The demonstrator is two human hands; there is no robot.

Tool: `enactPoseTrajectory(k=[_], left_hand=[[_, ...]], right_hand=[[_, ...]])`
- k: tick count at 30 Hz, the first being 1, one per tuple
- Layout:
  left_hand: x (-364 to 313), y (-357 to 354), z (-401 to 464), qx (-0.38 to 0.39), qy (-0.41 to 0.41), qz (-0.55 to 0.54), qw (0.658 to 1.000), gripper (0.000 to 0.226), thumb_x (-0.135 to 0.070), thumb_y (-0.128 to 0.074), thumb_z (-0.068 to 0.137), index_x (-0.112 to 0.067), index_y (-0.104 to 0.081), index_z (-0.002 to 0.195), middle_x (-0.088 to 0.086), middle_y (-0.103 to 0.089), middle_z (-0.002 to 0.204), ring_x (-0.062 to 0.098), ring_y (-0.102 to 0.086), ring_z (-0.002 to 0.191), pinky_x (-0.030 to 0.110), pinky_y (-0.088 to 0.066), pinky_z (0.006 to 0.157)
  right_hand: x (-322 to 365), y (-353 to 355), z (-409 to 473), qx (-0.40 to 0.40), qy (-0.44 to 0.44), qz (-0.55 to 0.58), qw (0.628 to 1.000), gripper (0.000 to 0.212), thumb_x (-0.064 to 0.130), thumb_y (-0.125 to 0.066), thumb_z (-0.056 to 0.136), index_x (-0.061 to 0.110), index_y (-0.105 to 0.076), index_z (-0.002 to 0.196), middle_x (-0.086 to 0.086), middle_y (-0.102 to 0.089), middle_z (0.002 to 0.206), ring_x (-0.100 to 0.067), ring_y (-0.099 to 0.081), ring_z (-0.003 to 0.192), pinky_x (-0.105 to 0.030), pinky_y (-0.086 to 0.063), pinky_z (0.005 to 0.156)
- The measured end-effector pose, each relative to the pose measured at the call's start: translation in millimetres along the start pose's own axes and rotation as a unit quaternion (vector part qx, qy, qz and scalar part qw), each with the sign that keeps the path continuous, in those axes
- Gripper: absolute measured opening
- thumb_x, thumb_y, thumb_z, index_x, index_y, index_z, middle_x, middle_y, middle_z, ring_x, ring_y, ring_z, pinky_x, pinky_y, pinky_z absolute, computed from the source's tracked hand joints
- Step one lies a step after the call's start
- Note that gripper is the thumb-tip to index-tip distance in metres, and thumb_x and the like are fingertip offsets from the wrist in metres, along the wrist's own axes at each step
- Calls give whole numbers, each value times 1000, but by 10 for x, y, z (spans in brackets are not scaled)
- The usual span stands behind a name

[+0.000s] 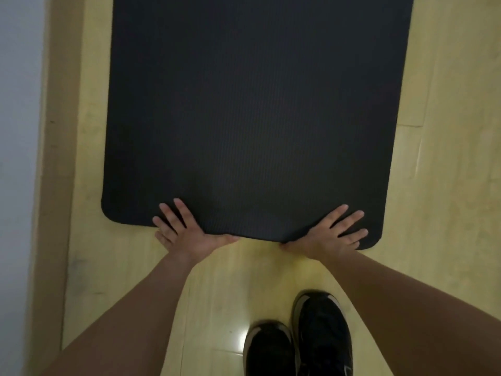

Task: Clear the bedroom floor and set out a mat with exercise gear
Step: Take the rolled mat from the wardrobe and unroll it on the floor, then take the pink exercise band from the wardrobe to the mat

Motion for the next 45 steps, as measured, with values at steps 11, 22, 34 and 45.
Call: enactPoseTrajectory(k=[11,22,34,45], left_hand=[[-299,201,-124,35,59,-18,997,162,-92,-61,43,-13,46,136,17,48,145,43,34,138,54,16,114],[-230,-2,23,-24,41,-27,999,162,-87,-67,45,-14,46,135,14,51,143,43,41,134,53,20,111],[-506,816,-961,-53,-37,210,976,101,-77,-39,83,-17,-5,156,12,-8,162,35,-5,149,58,5,117],[-1533,2496,-5210,-111,-339,287,889,84,-56,-48,92,-21,-4,155,8,-21,160,27,-19,147,51,-12,120]], right_hand=[[30,146,-98,-17,35,69,997,141,55,-78,68,13,35,143,-16,43,147,-47,27,138,-56,-2,115],[20,-18,68,-59,32,55,996,142,59,-76,67,11,35,142,-21,44,145,-52,27,136,-60,-4,114],[-270,1000,-972,-47,140,43,988,96,39,-66,88,12,-1,154,-10,-2,161,-30,-4,148,-44,-15,120],[-1410,2887,-4934,-117,226,126,959,86,37,-66,88,15,-13,153,-4,-21,157,-22,-21,145,-41,-24,118]])
Point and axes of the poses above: each hand's wrist, its own z-axis towards the middle knuckle, its own y-axis out of the back of the hand, x = y × z, the point moved 2 cm from there along z, towards the middle knuckle
